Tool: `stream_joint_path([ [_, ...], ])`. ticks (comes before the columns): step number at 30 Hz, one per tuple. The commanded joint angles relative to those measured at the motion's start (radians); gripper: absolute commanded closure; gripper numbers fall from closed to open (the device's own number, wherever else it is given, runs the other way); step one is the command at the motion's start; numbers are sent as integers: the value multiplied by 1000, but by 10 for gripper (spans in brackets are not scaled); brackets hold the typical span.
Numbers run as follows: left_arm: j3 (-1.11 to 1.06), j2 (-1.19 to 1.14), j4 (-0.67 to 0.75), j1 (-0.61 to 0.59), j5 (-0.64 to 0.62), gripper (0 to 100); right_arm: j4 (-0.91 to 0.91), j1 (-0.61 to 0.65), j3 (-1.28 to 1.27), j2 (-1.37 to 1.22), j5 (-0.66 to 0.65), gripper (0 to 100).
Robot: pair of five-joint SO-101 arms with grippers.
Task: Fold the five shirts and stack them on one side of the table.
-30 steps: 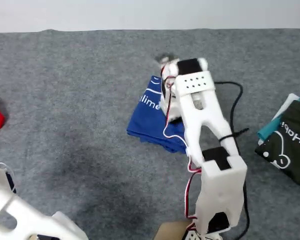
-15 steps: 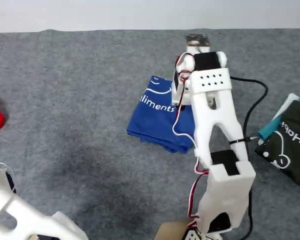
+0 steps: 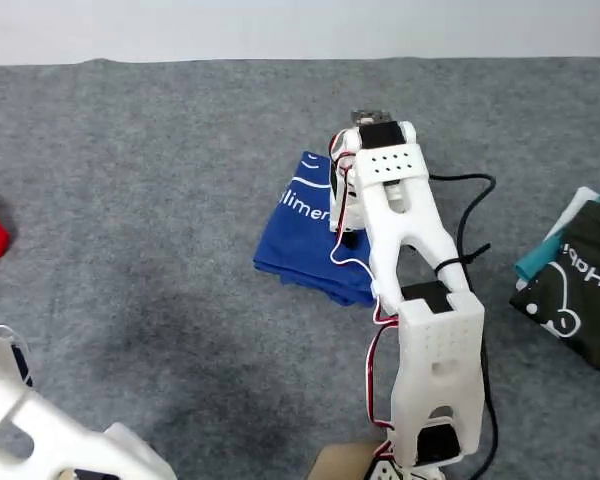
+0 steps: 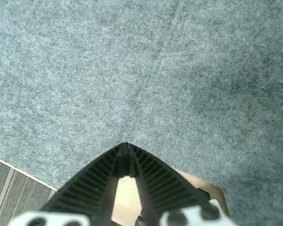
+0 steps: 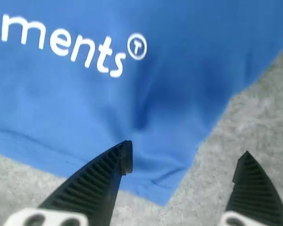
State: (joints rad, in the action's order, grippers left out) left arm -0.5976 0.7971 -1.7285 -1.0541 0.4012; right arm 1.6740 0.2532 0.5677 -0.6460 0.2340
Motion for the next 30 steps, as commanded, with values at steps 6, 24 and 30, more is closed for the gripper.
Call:
stream_joint_path([
  [6,4,17,0,6,9,995,-65,33,57,-2,8,653],
  [24,-62,17,34,6,11,995,-147,31,57,-110,3,537],
  [30,-62,17,34,6,11,995,-232,28,57,-183,3,537],
])
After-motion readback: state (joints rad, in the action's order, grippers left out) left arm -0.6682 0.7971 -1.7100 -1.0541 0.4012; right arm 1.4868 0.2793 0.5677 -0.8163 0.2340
